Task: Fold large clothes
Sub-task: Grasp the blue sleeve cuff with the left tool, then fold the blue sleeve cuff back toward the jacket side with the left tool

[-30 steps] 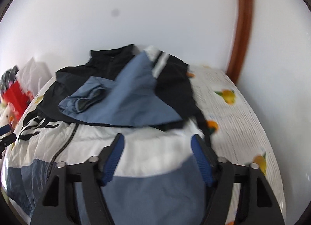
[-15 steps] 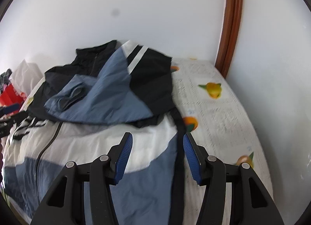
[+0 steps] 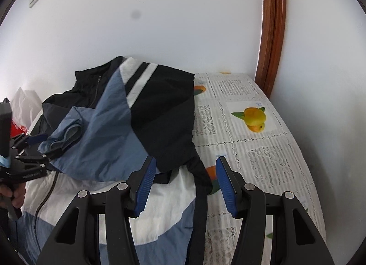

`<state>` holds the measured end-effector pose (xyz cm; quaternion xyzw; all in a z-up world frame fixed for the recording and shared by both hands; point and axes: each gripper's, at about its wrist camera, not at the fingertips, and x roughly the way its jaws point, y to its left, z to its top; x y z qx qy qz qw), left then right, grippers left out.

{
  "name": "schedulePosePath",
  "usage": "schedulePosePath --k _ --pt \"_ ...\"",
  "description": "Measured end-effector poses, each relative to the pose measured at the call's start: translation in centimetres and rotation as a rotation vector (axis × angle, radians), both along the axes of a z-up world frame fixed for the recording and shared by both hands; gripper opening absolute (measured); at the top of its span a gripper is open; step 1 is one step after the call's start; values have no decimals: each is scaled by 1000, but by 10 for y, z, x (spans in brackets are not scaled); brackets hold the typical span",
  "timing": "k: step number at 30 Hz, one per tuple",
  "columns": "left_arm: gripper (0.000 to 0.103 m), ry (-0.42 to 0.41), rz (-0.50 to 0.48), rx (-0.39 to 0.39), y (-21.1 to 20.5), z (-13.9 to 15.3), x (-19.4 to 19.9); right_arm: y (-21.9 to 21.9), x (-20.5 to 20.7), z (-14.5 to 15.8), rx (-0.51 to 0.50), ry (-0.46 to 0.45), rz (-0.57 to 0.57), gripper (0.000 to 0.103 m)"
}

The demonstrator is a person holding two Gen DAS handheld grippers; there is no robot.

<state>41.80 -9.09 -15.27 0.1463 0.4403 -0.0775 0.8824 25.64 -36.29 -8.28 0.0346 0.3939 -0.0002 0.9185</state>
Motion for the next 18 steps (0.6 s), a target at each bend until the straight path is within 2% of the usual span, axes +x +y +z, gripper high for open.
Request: schedulePosePath --k 1,3,6,7,10,14,18 --pt "70 10 11 13 -1 -6 4 -2 1 -3 3 4 0 54" --pt "59 7 59 36 3 -13 11 -4 4 -8 7 13 -2 54" --pt "36 30 117 -37 19 -15 18 -5 5 -14 5 27 2 54" --pt "22 36 134 -59 24 -13 19 -5 5 -15 2 30 3 54" --pt "12 15 143 -119 36 -1 15 0 6 -17 3 38 11 54" --pt "11 -48 185 -169 66 27 1 17 9 -13 -13 37 25 54" --pt "11 -130 267 -173 108 52 -11 39 15 -3 -40 14 43 54"
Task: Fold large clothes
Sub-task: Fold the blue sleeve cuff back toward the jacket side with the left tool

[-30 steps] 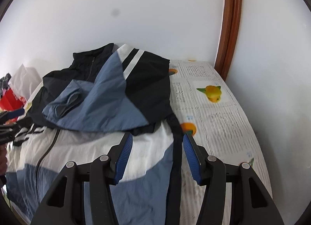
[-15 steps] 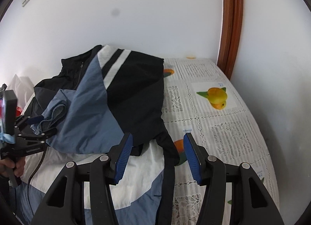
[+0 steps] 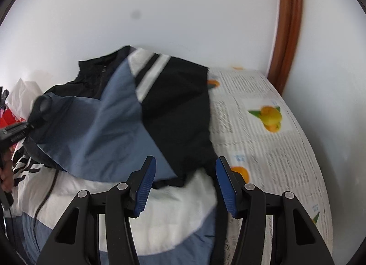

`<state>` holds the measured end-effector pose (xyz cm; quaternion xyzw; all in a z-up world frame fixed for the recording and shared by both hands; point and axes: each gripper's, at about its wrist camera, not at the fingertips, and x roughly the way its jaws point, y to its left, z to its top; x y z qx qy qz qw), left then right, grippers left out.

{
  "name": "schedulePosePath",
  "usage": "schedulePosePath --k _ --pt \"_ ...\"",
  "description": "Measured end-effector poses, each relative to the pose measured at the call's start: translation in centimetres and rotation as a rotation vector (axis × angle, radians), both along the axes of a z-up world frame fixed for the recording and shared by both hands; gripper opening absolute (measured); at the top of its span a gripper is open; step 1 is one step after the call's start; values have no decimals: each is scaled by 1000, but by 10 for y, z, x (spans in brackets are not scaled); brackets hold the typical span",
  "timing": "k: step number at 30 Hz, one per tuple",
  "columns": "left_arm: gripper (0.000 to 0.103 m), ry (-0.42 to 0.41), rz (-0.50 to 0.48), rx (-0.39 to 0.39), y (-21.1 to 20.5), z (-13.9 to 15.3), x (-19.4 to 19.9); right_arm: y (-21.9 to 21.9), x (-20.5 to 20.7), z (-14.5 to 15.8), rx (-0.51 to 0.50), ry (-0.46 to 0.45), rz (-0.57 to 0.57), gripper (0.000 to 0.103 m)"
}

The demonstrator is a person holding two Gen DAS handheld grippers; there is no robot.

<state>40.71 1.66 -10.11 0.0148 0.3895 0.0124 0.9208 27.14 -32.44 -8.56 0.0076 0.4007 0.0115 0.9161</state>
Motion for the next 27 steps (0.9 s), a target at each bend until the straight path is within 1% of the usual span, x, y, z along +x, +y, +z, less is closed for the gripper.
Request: schedulePosePath --k 4,6,8,9,10,13,16,18,19,22,24,27 --pt "11 7 85 -52 45 4 -5 16 9 9 3 -12 -12 54" --pt "11 16 121 -60 64 0 -10 22 14 10 -11 -24 -27 54" --pt "12 37 136 -82 79 -5 -12 27 20 6 -31 -21 -33 54" --pt "13 55 145 -100 85 -11 -11 28 23 3 -38 -13 -37 54" --pt "16 67 152 -104 88 -14 -12 28 27 -3 -46 0 -41 54" --pt "21 86 169 -86 97 -24 -9 26 39 -23 -85 58 -76 54" --pt "24 95 192 -74 104 -29 -7 20 46 -43 -107 120 -105 55" --pt "24 104 218 -69 110 -31 -6 16 45 -48 -116 124 -121 56" --pt "24 106 224 -70 111 -32 -6 15 44 -48 -116 119 -124 58" --pt "24 94 219 -68 110 -29 -11 12 36 -37 -101 85 -140 58" --pt "24 81 212 -51 106 -23 -17 12 28 -29 -92 65 -140 58" --pt "24 56 194 -46 102 -14 -29 14 14 -16 -88 40 -127 58"
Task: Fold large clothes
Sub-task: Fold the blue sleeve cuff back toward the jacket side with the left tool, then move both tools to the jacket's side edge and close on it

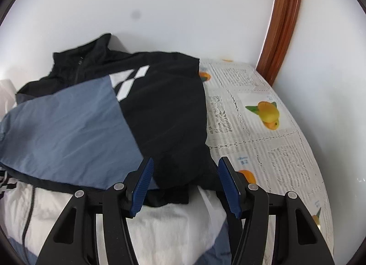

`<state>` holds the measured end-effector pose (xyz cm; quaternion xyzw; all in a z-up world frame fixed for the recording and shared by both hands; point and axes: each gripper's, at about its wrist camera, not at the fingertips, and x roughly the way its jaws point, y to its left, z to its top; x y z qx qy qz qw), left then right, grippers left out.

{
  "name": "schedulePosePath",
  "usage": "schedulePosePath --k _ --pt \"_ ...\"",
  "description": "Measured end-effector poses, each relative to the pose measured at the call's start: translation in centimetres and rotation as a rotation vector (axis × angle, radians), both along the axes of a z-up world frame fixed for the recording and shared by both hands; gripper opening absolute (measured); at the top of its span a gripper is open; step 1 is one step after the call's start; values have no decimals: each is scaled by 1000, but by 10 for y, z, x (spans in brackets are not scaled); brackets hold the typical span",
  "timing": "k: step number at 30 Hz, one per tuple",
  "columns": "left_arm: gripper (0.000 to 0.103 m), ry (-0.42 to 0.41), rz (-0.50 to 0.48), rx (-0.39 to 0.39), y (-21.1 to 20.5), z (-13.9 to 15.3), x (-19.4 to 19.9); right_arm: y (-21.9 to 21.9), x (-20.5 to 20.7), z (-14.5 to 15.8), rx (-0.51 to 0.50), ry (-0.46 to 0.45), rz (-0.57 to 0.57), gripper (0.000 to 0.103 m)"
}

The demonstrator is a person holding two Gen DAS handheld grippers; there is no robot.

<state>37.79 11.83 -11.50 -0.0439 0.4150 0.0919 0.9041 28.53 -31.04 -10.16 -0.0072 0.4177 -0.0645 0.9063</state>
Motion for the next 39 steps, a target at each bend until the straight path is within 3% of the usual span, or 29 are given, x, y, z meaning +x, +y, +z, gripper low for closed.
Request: schedulePosePath --k 6,11,22,27,29,39 --pt "24 -39 -31 26 -5 21 -33 -1 -34 20 -40 -53 -16 58" --pt "24 -58 -42 27 -1 32 -69 -2 -66 20 -14 -21 12 58" --pt "24 -27 -49 12 11 13 -147 -12 -142 -2 7 18 3 58" --pt "41 -2 -53 -21 20 -5 -179 -22 -168 -15 0 34 -37 59" --pt "49 8 -60 -41 23 -12 -190 -29 -179 -22 9 42 -50 69" --pt "54 44 -119 -148 33 -45 -230 -48 -207 -58 64 84 -81 71"
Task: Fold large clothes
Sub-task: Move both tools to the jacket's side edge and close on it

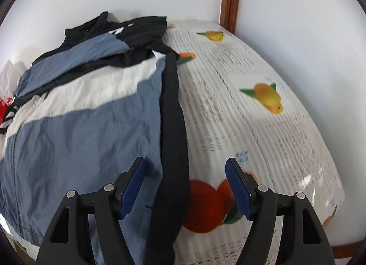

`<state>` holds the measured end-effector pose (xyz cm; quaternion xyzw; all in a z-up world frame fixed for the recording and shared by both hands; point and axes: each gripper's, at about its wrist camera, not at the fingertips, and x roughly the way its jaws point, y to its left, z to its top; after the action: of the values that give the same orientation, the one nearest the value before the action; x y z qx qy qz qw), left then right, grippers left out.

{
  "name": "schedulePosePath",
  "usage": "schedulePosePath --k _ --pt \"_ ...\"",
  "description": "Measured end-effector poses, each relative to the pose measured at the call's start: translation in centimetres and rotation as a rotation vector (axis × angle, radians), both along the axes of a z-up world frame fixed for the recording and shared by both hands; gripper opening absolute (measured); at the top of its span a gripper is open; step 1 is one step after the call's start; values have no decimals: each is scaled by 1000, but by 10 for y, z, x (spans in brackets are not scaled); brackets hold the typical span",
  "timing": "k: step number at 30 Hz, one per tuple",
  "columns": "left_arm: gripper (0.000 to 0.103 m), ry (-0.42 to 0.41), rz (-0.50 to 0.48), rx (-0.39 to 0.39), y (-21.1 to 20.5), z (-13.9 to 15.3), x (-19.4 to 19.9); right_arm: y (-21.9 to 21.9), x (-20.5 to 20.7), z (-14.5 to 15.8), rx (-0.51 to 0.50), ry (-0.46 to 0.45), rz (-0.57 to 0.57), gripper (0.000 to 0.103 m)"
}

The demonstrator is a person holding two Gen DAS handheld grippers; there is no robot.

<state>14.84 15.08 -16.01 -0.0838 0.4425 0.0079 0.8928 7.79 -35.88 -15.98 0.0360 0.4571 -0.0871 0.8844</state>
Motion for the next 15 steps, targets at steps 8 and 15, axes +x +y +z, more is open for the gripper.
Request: schedulePosePath --k 8,15 --pt "54 0 -14 62 -10 -16 -3 8 -2 -6 -10 -31 8 70" --pt "55 -19 -7 136 -18 -18 -6 8 0 -8 -21 -41 33 69"
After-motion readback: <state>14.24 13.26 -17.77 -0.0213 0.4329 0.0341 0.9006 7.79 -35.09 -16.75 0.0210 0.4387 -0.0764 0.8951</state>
